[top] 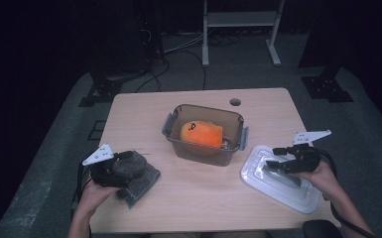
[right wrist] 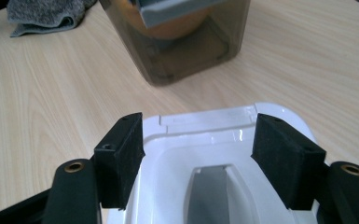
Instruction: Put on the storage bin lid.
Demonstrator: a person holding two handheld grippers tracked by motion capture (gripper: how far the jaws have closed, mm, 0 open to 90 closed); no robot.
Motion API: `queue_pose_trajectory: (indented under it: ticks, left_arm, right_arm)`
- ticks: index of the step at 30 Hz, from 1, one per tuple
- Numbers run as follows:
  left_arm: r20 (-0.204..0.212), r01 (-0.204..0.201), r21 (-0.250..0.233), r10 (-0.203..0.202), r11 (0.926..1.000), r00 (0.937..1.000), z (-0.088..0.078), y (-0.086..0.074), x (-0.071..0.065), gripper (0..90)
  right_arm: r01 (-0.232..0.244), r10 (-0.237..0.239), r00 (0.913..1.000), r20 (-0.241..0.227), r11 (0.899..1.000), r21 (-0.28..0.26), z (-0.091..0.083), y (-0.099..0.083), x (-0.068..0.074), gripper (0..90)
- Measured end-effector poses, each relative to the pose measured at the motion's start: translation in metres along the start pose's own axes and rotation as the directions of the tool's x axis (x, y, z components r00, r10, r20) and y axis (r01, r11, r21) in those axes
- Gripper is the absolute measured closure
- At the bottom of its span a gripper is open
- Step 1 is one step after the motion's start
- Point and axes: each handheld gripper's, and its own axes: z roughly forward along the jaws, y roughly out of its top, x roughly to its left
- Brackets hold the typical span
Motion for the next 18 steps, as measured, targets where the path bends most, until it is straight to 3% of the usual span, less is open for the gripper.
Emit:
queue_pose_trajectory:
  ticks: [18]
  left_arm:
    - [0.002,0.002,0.009,-0.002,1.0000,1.0000,0.002,0.000,-0.001,8.3]
  right_arm:
    - [-0.009,0.009,0.9998,0.020,1.000,0.006,-0.004,-0.030,-0.001,32.8]
